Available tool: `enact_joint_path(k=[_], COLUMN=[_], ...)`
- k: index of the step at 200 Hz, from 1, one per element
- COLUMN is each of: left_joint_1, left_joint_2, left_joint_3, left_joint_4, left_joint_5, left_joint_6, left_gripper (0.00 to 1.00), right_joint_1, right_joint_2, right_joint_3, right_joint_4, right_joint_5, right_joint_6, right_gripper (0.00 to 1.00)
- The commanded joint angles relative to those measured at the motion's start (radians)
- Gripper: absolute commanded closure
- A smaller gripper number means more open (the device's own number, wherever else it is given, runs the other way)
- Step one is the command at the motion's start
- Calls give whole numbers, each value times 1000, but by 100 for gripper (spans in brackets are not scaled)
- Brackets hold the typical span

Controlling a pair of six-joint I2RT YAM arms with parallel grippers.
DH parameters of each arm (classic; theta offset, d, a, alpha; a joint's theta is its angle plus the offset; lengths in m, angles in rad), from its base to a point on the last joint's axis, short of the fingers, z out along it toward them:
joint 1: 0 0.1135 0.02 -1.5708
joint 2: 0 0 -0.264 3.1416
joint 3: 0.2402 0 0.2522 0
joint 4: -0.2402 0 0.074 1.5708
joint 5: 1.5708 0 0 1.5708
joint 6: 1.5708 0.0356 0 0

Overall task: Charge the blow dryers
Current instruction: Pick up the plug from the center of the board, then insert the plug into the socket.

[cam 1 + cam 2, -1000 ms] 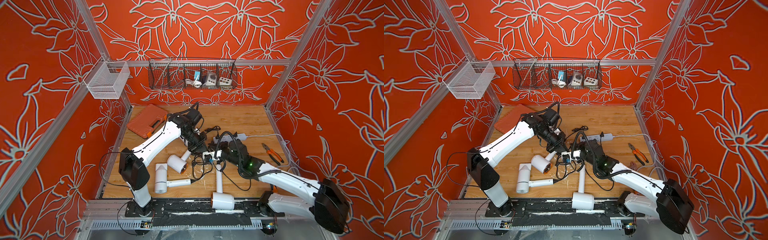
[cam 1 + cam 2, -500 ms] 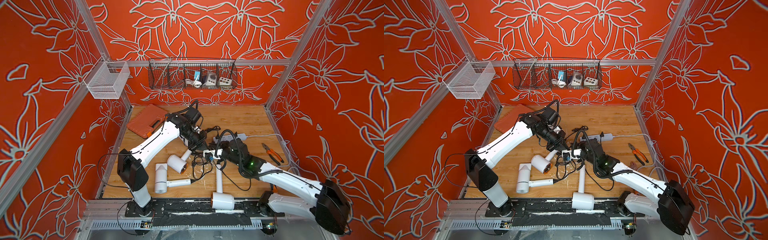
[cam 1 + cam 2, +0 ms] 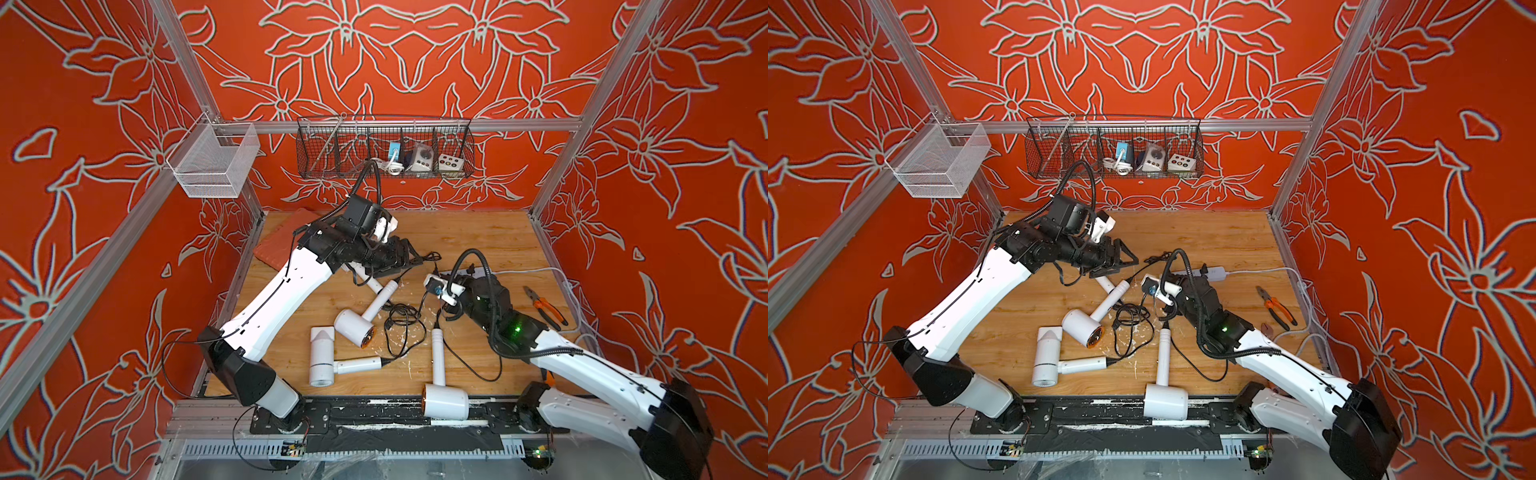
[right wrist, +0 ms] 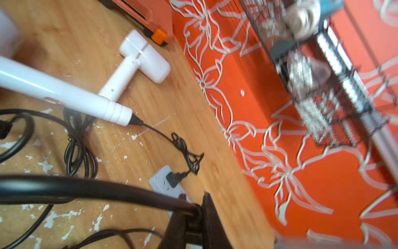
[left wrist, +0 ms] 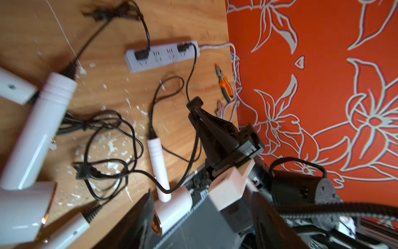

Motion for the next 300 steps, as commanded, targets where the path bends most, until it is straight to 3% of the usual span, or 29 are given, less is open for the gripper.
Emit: enact_joint_path(k=[1, 25, 60, 85, 108, 120, 148, 168, 227, 300], left_joint_1=[4, 6, 5, 6, 6, 6, 6, 6, 6, 6], left_joint_2=[21, 27, -47, -211, -357, -388, -340, -292, -239, -227], left_joint_3=[-27, -32, -75, -334, -594, -657, -643, -625, -688, -688], left_joint_4=[66, 114, 233, 542, 833, 907, 865, 836, 855, 846], left_joint_5=[-123, -151, -355, -468, -508, -497, -485, -479, -489, -471], left_joint_6=[90, 119, 145, 201, 243, 304, 398, 406, 421, 416], left_gripper=[29, 30, 33, 36, 14, 13, 15, 2, 1, 1], right_joint_1=[-85, -226, -306, -331, -338, -340, -353, -357, -371, -331], right_joint_2=[64, 181, 256, 318, 371, 394, 435, 452, 562, 640], right_joint_3=[159, 320, 326, 336, 328, 324, 313, 302, 339, 213], right_joint_4=[-113, -316, -220, -179, -138, -122, -97, -80, -79, 209], right_joint_5=[171, 48, -103, -159, -189, -191, -201, -159, -181, -126], right_joint_6=[381, 620, 747, 787, 800, 812, 842, 866, 937, 916], right_gripper=[100, 100, 100, 100, 100, 100, 100, 100, 100, 100])
